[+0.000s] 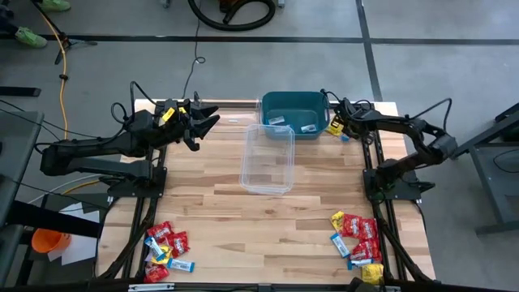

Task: Sort candy
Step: Put the white chocolate into the blue bin

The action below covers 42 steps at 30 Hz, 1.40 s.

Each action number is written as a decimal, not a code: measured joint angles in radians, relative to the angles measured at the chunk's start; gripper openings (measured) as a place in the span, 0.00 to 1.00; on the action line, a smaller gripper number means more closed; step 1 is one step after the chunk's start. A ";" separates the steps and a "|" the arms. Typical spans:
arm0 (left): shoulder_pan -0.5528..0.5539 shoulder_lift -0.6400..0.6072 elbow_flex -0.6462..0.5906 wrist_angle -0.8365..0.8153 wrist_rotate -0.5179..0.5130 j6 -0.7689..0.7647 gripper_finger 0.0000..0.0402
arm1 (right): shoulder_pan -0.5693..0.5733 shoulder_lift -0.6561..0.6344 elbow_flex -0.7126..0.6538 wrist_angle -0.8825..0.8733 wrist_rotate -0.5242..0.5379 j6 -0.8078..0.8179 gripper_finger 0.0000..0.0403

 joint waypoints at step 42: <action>0.000 0.000 0.000 -0.001 -0.035 0.036 0.49 | 0.487 -0.581 0.003 0.812 -0.706 -0.780 0.01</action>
